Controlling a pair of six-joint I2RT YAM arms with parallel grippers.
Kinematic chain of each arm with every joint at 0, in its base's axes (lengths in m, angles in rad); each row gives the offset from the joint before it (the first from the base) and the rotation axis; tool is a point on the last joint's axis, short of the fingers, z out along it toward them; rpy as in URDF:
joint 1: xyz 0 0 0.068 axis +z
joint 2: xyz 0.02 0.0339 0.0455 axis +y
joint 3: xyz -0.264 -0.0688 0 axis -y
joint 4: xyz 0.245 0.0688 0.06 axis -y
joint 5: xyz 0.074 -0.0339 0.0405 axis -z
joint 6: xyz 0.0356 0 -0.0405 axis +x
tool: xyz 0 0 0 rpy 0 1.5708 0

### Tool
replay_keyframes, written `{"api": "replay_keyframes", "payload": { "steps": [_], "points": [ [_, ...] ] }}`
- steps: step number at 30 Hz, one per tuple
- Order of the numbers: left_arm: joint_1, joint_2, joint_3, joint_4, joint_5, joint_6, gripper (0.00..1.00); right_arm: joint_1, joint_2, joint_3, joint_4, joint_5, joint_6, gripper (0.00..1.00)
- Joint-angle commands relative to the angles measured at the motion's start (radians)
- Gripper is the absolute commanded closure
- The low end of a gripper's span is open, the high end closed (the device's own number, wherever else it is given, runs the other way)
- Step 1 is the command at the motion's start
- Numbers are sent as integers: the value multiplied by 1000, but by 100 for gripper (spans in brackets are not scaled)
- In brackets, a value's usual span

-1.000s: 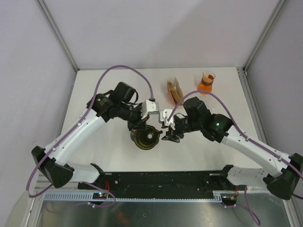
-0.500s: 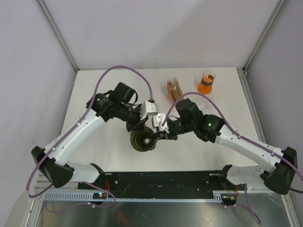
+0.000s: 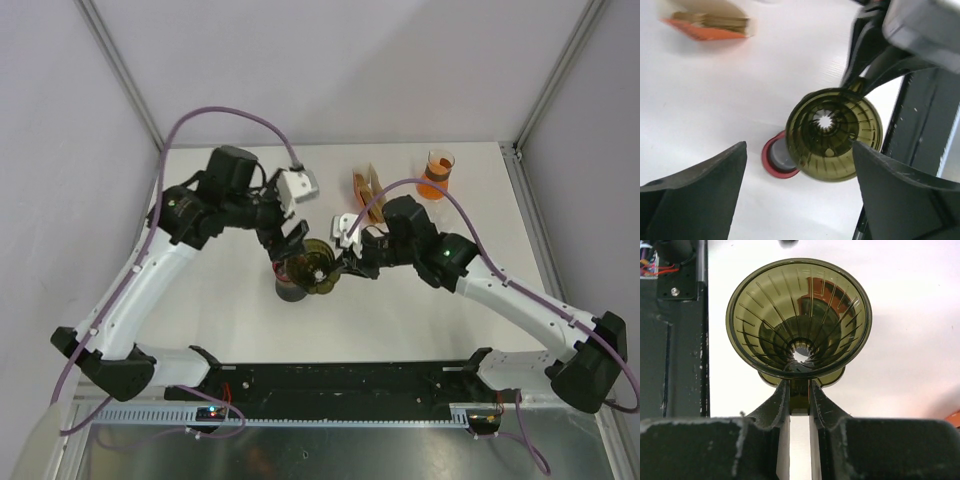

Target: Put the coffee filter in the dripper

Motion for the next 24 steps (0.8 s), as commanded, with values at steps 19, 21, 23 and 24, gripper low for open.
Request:
{"api": "replay_keyframes", "payload": {
  "steps": [19, 21, 23, 24],
  "points": [
    [721, -168, -259, 400, -46, -254, 0, -88, 269, 28, 549, -265, 293, 100],
    [736, -174, -280, 409, -36, -250, 0, -94, 289, 27, 564, -273, 292, 100],
    [745, -178, -300, 414, -25, -247, 0, -101, 303, 28, 567, -275, 288, 100],
    [747, -180, -307, 415, -19, -246, 0, -105, 308, 27, 562, -277, 286, 100]
  ]
}}
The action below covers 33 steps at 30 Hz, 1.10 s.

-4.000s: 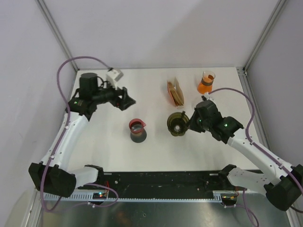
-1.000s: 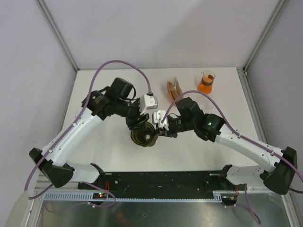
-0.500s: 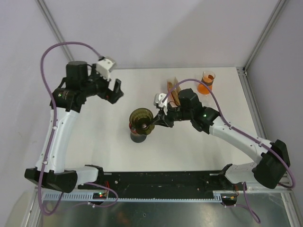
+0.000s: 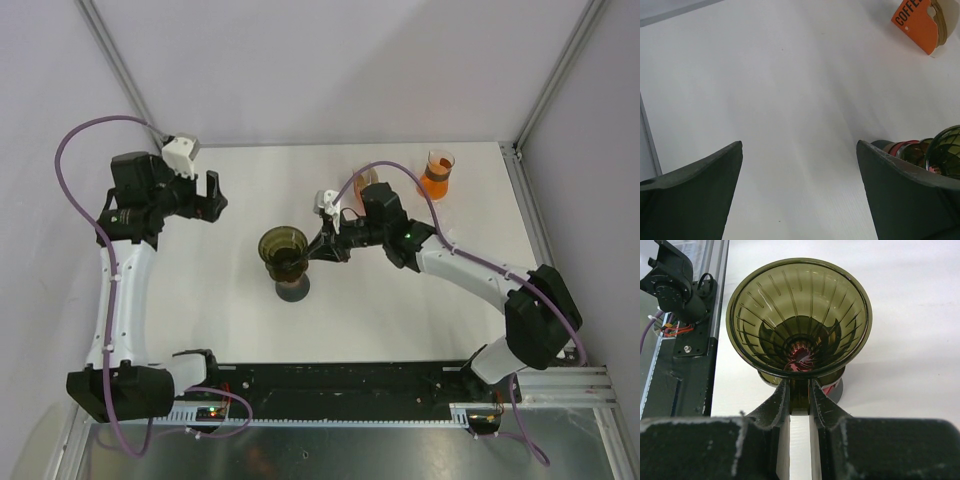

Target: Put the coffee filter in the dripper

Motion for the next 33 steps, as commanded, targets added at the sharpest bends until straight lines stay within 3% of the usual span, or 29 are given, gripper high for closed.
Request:
{"api": "replay_keyframes", "payload": {
  "steps": [1, 26, 28, 33],
  "points": [
    [21, -42, -26, 62, 50, -11, 0, -19, 18, 27, 96, -54, 9, 100],
    [27, -48, -65, 69, 122, -4, 0, -25, 59, 29, -11, -11, -167, 100],
    [27, -50, -68, 69, 123, -2, 0, -24, 57, 28, -18, -9, -169, 95],
    [27, -50, -68, 69, 130, 0, 0, -25, 41, 29, -22, -1, -155, 67]
  ]
}}
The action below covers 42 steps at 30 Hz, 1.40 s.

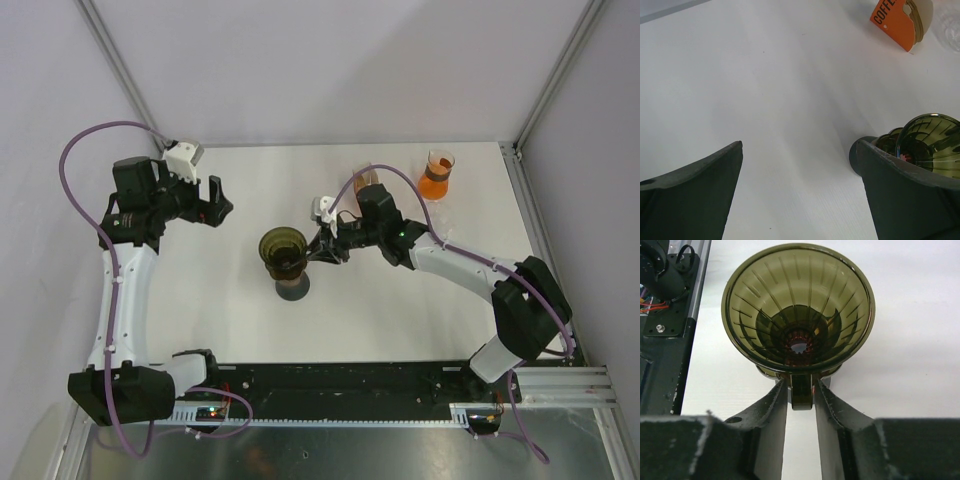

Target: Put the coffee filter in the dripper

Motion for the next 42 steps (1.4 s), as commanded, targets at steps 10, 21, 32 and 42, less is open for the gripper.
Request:
{"api": "replay_keyframes", "payload": {
  "steps": [10, 21, 32, 42],
  "points": [
    [10, -33, -8, 31, 34, 9, 0, -12, -139, 27, -92, 63, -15, 28],
    [10, 5, -32, 42, 14, 21, 0, -195, -352, 26, -200, 278, 134, 21],
    [16, 44, -72, 98, -52, 7, 0, -318, -187, 28, -56, 626, 339, 61],
    [25, 67, -81, 105, -92, 1, 0, -305, 75, 177, -2, 651, 451, 69]
  ]
}}
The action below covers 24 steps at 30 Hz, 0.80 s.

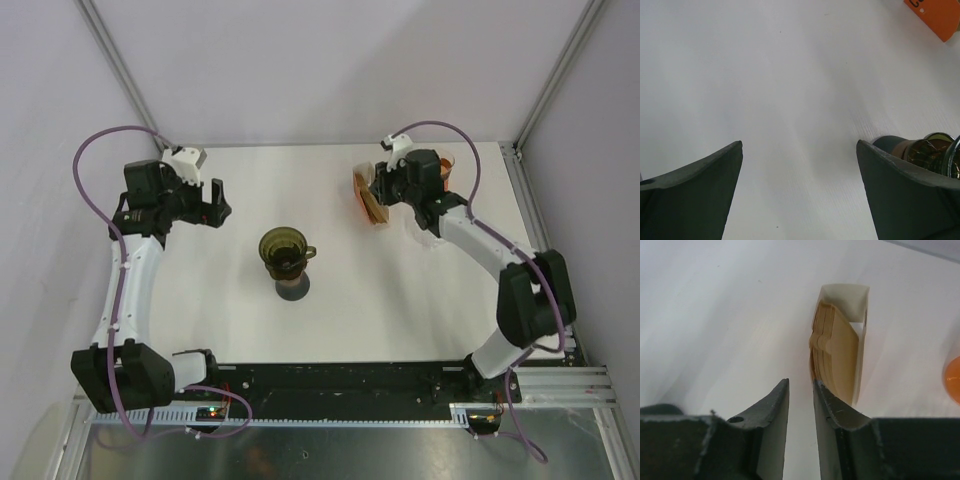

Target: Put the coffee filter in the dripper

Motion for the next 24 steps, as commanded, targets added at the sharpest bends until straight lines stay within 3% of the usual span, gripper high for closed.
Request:
{"api": "replay_keyframes", "payload": {
  "steps": [1, 4, 8, 12, 24],
  "points": [
    [17, 8, -6, 29, -25, -7, 0, 19, 100, 115, 51, 59, 50, 68],
    [21, 14, -5, 29, -26, -8, 0, 44, 160, 167, 30, 113, 48, 66],
    [24, 27, -3, 29, -24, -9, 0, 69, 242, 260, -55, 192, 41, 73],
    [24, 33, -3, 29, -20, -12, 1, 83, 304, 338, -130, 289, 33, 74],
    [27, 40, -4, 29, -8, -13, 0, 111, 355, 362, -153, 328, 32, 72]
  ]
}}
